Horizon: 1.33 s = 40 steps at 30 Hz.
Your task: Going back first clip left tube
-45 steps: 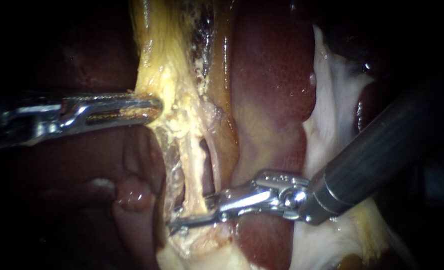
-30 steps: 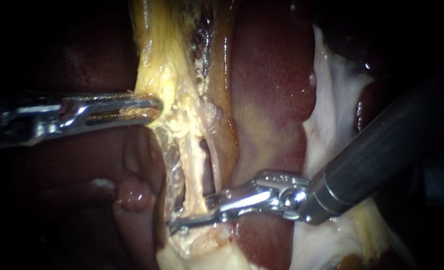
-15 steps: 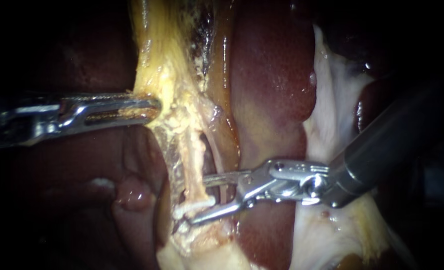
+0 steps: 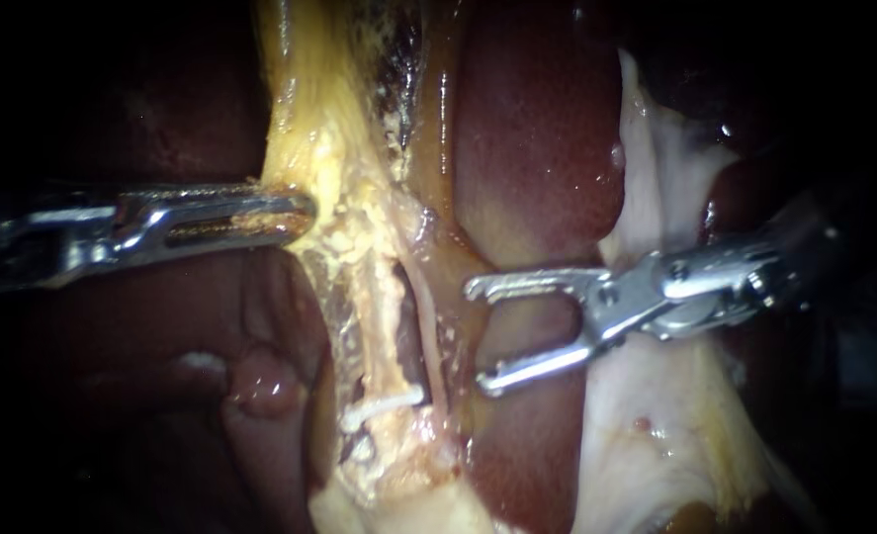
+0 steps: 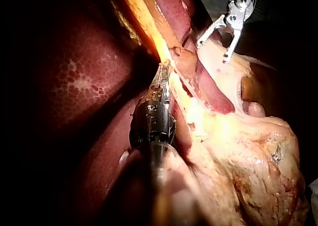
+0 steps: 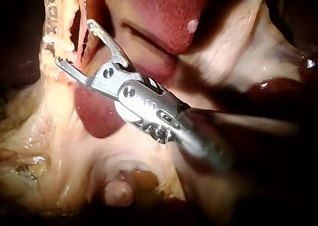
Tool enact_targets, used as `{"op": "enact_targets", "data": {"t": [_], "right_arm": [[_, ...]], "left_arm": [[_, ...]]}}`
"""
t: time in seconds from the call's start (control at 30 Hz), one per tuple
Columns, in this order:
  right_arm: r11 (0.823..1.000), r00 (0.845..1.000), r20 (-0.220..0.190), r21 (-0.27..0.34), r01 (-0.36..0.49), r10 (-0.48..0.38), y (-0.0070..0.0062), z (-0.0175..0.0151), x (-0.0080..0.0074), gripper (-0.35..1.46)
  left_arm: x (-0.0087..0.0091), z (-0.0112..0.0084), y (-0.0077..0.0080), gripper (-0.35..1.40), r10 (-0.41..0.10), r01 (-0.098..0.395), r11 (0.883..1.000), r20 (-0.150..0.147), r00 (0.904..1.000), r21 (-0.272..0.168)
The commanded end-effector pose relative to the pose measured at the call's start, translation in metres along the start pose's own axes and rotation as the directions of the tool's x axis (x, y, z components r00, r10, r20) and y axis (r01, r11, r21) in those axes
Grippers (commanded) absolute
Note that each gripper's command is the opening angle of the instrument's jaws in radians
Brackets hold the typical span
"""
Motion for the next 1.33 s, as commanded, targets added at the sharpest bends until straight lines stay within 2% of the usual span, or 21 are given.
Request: {"op": "enact_targets", "data": {"t": [0.03, 0.23, 0.33, 0.47, 0.7, 0.87, 1.33], "right_arm": [[1.000, 1.000, -0.003, -0.001, 0.008, -0.008, 0.0000, -0.0004, 0.0004, 0.60], [0.999, 0.999, -0.018, -0.001, 0.036, -0.036, -0.0001, -0.0013, 0.0016, 0.60], [0.999, 0.999, -0.018, -0.001, 0.037, -0.037, -0.0001, -0.0012, 0.0015, 0.60], [0.999, 0.999, -0.018, 0.000, 0.038, -0.038, -0.0003, -0.0012, 0.0015, 0.60], [0.999, 0.999, -0.021, 0.014, 0.044, -0.043, -0.0007, -0.0003, 0.0011, 0.60], [0.999, 0.999, -0.024, 0.022, 0.046, -0.045, -0.0008, 0.0002, 0.0010, 0.60], [0.999, 0.999, -0.033, 0.021, 0.044, -0.043, -0.0008, 0.0000, 0.0013, 0.60]], "left_arm": [[0.0001, 0.0002, 0.0001, -0.35, 0.001, -0.001, 1.000, 0.000, 1.0000, 0.000], [0.0006, 0.0013, 0.0007, -0.35, 0.004, -0.004, 1.000, 0.002, 1.0000, 0.000], [0.0018, 0.0032, 0.0013, -0.35, 0.017, -0.017, 1.000, 0.004, 0.9998, 0.010], [0.0034, 0.0063, 0.0023, -0.35, 0.010, -0.011, 1.000, 0.003, 0.9999, 0.025], [0.0034, 0.0090, 0.0023, -0.35, 0.002, -0.002, 0.999, -0.002, 1.0000, 0.045], [0.0035, 0.0095, 0.0018, -0.35, 0.003, -0.003, 0.999, -0.003, 1.0000, 0.051], [0.0036, 0.0094, 0.0018, -0.35, 0.004, -0.004, 0.999, -0.003, 1.0000, 0.052]]}}
